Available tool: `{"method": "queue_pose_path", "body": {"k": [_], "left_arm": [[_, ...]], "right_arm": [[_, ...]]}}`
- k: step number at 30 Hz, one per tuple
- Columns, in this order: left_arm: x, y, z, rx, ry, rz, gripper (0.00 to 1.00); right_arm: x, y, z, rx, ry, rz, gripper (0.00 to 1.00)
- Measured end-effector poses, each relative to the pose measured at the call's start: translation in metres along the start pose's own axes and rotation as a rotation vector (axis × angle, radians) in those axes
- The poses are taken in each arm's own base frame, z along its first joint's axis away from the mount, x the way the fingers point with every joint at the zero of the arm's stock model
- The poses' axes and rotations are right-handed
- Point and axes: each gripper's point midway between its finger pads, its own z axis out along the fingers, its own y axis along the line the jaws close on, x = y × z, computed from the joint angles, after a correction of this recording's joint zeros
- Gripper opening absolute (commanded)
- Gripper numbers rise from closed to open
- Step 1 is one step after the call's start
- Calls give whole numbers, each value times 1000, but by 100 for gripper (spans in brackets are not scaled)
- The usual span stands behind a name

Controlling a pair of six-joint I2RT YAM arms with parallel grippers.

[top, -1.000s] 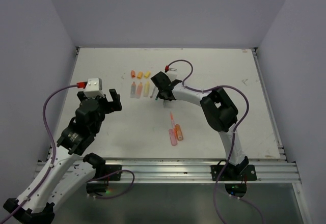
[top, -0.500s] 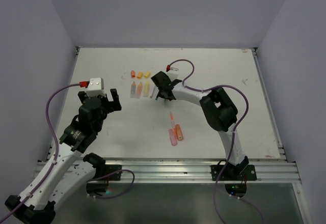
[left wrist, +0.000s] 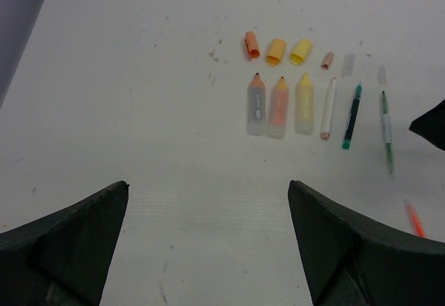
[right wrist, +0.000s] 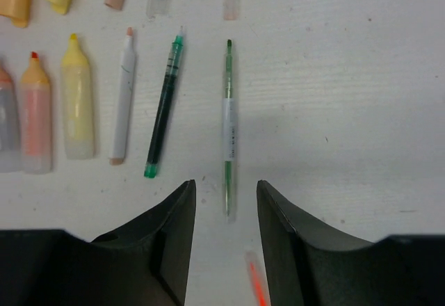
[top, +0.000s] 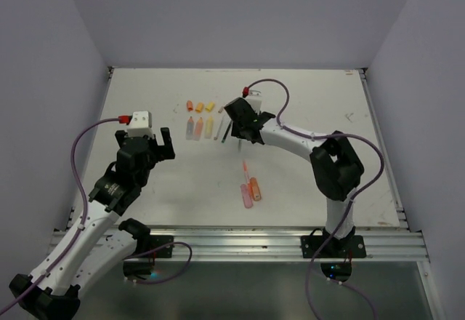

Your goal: Open the pen caps

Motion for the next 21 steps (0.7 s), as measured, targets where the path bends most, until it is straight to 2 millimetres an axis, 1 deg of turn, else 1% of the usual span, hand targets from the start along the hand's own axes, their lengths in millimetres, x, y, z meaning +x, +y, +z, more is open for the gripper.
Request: {"method": "queue_pose_path", "body": {"k": [3,5,7,9,10,13,16,18,19,21], "left_arm": [[0,0,0,2,0,0,100],[0,-1,0,3,1,0,100],[1,-1,1,2,4,1,99],[2,-1,1,4,8,3,100],[2,-1,2,4,9,4,100],[3,-1,2,3,12,5,100],[3,-1,2,3,14,6,100],[4,-1,3,1,17,6,100],[4,-1,4,-1,19,6,100],[5,-1,5,-2,24,8,100]], "right_arm": [[-20,0,-43,-65,-52,-36,45],[-23,1,-67,-104,-74,-65,45],[-15,2,-89,-140,-81,-110,45],[4,-2,-102,-156,-55,-167,45],[14,-4,-105,-162,-39,-191,45],[59,-17,-106,-158,46,-281,44],[97,-39,-102,-129,132,-344,42],[113,-54,-101,-109,167,-365,40],[117,-60,-101,-101,177,-369,40],[116,-66,-103,-91,176,-371,40]]}}
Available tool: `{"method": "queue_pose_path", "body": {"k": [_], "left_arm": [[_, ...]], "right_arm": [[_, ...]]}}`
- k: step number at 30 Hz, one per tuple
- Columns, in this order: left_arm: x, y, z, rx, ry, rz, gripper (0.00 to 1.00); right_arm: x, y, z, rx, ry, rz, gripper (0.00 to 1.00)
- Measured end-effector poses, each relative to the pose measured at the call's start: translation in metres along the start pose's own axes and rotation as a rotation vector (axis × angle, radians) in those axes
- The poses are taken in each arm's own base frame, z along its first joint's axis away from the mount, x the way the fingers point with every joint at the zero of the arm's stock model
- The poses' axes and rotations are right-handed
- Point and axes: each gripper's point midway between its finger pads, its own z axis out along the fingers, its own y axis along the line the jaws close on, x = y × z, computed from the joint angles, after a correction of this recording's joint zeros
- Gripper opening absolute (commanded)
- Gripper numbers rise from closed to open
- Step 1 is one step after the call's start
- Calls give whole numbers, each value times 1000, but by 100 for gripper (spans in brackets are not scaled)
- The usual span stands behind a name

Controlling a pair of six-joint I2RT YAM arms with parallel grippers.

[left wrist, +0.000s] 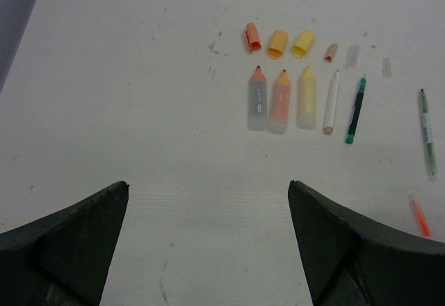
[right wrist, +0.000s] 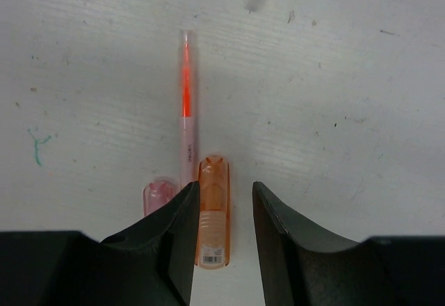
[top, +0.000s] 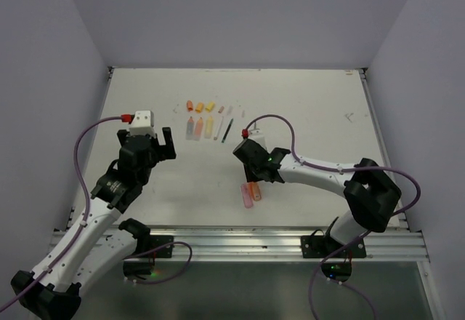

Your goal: Open the pen caps

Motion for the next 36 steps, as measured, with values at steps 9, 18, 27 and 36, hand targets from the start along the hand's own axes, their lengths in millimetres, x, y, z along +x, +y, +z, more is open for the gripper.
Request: {"method": "queue_pose_path", "body": {"k": [9,18,27,36], "left_arm": [[5,-1,4,2,21,7,100],[2,0,2,1,9,-1,99],[2,-3,1,19,13,-2,100],[3,-4,1,29,15,-2,100]], "right_arm": [[-90,-39,16,61,-129,211,36],[-126,-62,100,168,-96,304,33],[-120,-74,122,225,-68,311,25],[-125,-64,126,183,-75,334,1]]}}
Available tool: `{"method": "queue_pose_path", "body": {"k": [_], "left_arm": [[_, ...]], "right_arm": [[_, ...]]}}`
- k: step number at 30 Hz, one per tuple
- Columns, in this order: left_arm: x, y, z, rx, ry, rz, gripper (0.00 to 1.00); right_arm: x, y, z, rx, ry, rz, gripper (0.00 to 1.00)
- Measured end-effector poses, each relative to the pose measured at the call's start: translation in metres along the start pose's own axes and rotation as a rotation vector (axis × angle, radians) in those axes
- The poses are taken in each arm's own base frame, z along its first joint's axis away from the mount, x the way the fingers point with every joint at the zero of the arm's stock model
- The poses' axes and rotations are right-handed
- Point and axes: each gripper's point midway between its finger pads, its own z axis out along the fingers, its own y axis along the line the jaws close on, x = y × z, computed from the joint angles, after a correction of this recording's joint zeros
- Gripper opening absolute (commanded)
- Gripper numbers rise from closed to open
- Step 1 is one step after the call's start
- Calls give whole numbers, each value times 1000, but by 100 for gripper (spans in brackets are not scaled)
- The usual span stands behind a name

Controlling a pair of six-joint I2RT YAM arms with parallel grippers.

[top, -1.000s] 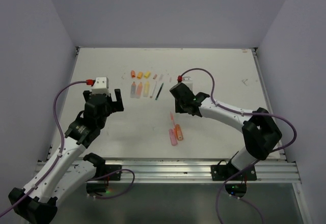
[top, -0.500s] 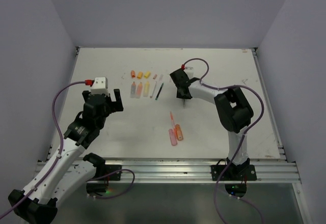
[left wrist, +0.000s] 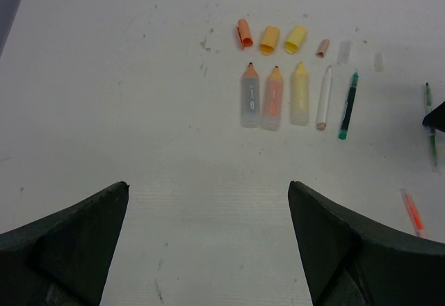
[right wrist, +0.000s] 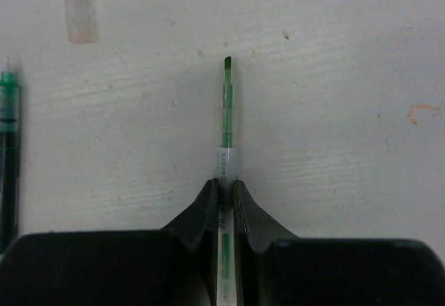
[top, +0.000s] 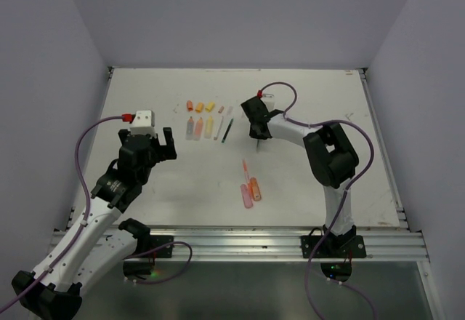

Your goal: Open the pen caps

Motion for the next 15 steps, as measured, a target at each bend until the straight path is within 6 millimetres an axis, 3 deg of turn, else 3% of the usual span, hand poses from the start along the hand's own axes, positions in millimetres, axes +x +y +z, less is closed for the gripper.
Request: {"method": "queue_pose_path", "body": {"k": [4,9,12,15], "left_arm": [[0,0,0,1,1,-2,100],[0,1,0,0,1,-3,100],[0,1,0,1,1,-3,100],[0,1,0,2,1,-3,100]], "right_arm": [[1,23,-1,-46,3,5,0],[6,66,-5,-112,0,5,2],[10,81,-7,-127,2,20,3],[10,84,-7,-126,4,49,8]]}}
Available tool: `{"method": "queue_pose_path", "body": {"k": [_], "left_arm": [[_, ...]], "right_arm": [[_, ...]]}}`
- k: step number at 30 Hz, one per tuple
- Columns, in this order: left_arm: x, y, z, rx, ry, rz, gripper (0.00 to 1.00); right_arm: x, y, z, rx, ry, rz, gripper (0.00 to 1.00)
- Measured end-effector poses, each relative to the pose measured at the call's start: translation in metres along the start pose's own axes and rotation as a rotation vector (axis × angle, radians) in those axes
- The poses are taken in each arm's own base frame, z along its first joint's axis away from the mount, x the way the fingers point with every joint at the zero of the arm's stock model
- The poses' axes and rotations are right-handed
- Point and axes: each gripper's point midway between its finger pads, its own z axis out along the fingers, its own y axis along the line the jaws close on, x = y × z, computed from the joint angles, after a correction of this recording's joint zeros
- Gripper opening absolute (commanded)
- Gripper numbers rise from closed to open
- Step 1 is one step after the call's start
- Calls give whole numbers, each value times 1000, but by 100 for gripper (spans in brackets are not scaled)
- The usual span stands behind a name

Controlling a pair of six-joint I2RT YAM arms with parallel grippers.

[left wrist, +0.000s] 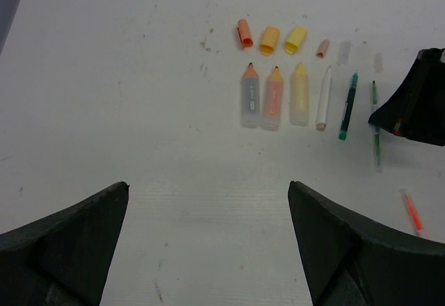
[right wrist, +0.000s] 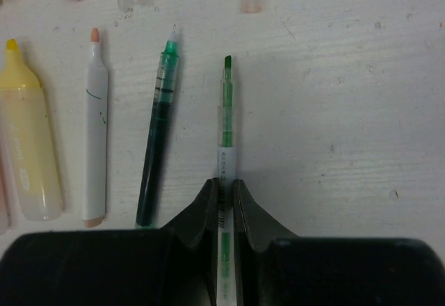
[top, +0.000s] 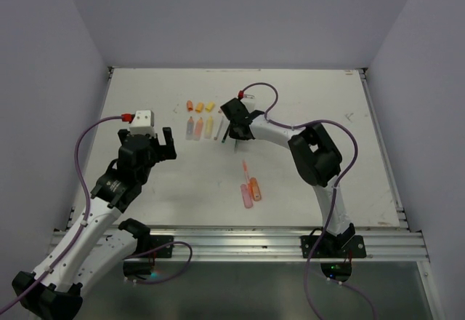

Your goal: Open the pen caps

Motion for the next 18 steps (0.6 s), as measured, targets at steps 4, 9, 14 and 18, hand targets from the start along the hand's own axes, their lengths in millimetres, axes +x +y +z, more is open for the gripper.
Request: {"method": "queue_pose_path", "body": {"k": [4,9,14,18], "left_arm": [[0,0,0,4,1,-1,100],[-1,0,-1,5,-2,-3,99],[-1,0,-1,6,-5,-4,100],[-1,0,-1,5,-5,-4,99]], "right_arm": [[0,0,0,4,2,25,17],[-1,2,0,-2,0,38,29],[-1,4,0,-11,0,42,33],[-1,4,0,-14,-3,45,34]]}}
